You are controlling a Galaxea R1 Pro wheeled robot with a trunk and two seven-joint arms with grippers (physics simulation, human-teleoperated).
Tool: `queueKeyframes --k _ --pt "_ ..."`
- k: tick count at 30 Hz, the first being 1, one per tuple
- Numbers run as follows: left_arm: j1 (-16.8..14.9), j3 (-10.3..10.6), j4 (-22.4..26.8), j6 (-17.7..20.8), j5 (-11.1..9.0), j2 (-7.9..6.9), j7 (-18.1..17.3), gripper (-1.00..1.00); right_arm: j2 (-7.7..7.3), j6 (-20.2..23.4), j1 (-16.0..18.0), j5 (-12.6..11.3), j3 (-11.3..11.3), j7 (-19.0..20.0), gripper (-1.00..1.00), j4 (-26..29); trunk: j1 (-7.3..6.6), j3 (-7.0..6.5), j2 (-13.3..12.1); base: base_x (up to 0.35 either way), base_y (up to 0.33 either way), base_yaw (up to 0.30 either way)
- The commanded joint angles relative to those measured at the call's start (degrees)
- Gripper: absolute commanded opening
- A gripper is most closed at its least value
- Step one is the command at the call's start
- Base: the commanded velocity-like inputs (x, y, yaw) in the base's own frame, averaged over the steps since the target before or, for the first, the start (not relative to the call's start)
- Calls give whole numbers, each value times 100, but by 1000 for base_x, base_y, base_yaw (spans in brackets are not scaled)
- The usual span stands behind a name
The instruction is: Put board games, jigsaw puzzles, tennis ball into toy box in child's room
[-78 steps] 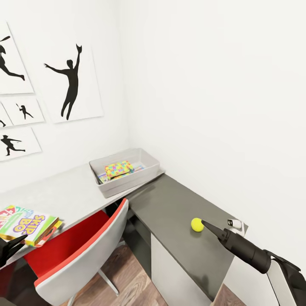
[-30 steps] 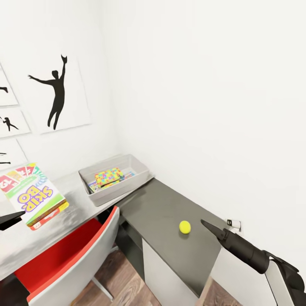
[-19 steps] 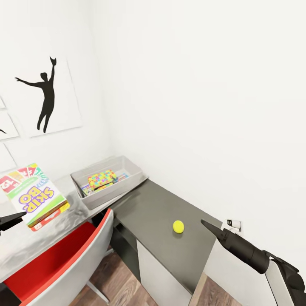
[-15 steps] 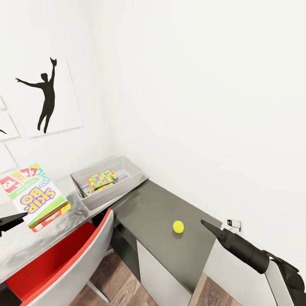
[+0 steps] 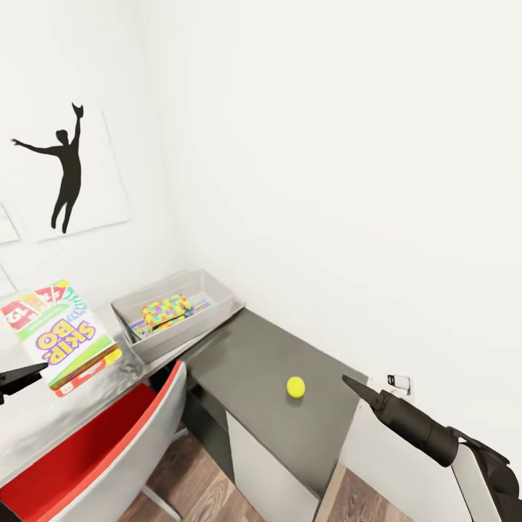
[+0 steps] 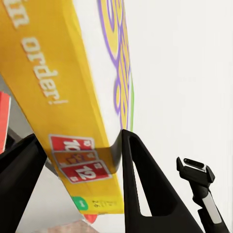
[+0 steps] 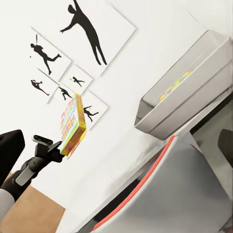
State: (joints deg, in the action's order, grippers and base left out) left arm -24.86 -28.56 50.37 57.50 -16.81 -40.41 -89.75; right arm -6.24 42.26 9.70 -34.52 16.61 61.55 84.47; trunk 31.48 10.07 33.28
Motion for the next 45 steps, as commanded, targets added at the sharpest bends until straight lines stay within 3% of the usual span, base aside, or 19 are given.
queueKeyframes --k 1,16,26,45 --pt "-2 -1 2 59 2 -2 -25 -100 0 36 6 -23 1 4 100 -1 -21 -13 -33 -73 18 -234" --pt "-2 -1 4 59 2 -11 -25 -100 0 36 6 -19 0 6 100 -1 -350 -348 -635 -210 147 -249" --pt "-2 -1 6 59 2 -9 -25 -100 0 36 6 -18 0 6 100 -1 -570 -572 -1036 -42 42 -252" --pt "15 8 5 59 2 -11 -25 -100 0 31 6 -21 -7 6 100 2 -570 -657 -1036 -1 1 -245"
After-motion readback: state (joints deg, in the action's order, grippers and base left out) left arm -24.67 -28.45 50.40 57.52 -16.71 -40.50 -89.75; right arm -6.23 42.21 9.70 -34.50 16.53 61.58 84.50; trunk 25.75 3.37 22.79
